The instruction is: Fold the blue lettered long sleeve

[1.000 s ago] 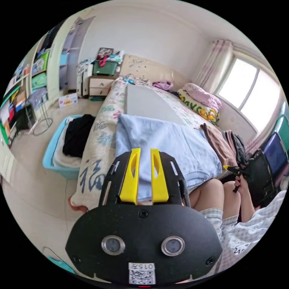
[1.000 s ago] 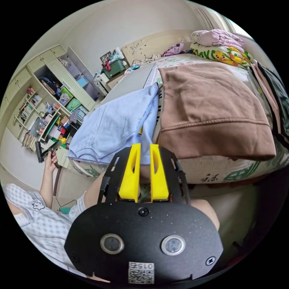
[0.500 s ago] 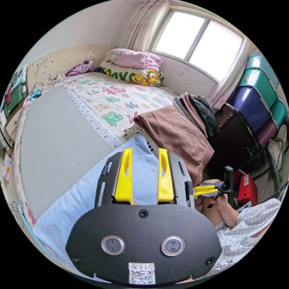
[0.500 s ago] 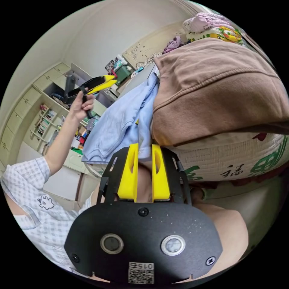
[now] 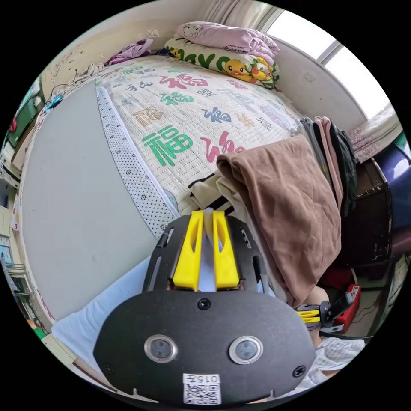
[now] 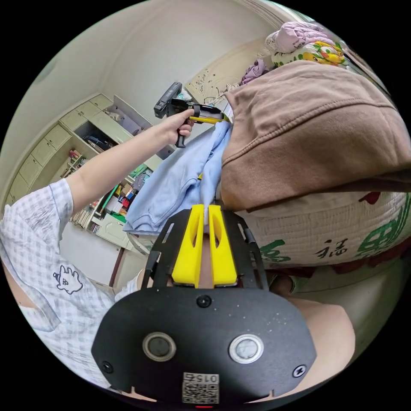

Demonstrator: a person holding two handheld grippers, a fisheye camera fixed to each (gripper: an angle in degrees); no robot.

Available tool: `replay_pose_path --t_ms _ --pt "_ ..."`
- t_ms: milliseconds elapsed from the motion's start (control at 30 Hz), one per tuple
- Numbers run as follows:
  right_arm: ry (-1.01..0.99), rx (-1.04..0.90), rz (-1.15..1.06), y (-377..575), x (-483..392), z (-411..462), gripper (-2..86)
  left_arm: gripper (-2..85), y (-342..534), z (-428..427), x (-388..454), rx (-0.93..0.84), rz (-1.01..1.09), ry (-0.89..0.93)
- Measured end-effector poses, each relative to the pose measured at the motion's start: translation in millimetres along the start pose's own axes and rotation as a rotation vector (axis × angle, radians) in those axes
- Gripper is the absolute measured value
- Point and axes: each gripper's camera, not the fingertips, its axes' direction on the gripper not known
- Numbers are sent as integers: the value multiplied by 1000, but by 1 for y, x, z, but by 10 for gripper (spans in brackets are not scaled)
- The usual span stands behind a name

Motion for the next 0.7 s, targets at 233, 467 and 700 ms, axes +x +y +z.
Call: replay_pose_path --t_ms 233,467,700 --pt "30 196 -52 49 22 -58 4 15 31 -101 -26 266 22 108" --pt "62 395 -189 97 7 -140 3 11 73 -206 -57 486 62 313" --pt "-136 197 -508 144 -59 -93 3 12 193 -275 -187 671 -13 505"
